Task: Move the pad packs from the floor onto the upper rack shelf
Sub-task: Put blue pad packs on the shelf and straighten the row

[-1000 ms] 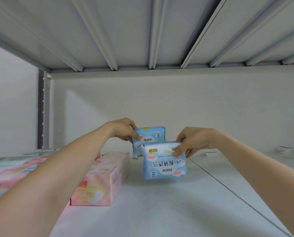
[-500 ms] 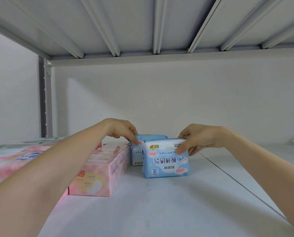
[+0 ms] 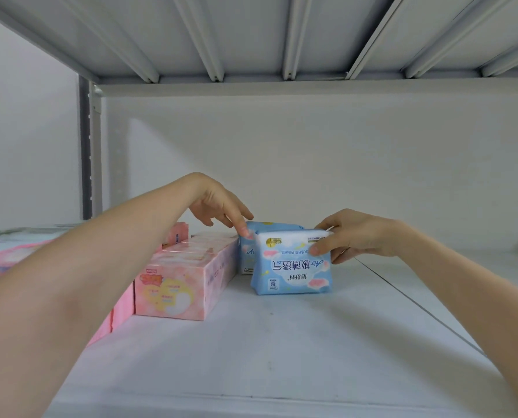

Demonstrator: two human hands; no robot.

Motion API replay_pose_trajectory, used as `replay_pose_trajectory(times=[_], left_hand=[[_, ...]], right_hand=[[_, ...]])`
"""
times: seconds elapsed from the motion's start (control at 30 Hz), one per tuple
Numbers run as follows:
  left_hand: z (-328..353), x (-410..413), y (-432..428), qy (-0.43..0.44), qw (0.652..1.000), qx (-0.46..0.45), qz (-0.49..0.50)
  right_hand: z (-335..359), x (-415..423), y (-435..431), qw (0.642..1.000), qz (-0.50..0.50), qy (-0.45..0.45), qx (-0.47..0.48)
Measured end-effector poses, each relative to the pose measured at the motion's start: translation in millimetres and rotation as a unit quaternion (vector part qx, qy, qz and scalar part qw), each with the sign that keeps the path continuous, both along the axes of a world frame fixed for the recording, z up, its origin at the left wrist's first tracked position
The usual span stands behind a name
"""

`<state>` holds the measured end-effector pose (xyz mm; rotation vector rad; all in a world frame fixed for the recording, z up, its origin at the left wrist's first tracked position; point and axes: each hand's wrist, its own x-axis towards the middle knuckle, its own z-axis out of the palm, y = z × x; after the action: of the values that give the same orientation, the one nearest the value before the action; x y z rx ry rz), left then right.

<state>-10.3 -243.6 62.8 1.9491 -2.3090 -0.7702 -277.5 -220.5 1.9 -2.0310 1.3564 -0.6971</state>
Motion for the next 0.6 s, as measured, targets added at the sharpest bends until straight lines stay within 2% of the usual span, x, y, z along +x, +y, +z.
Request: replay_pose_trajectory(times=[0.3, 0.6], left_hand=[[-10, -9, 7, -0.062, 0.998, 0.002, -0.007], [-13, 1, 4, -0.046, 0.997, -0.058, 0.010]], right_hand=[[-14, 27, 0, 0.998, -0.011, -0.058, -0.013], [-23, 41, -6, 0.998, -0.020, -0.012, -0.065]])
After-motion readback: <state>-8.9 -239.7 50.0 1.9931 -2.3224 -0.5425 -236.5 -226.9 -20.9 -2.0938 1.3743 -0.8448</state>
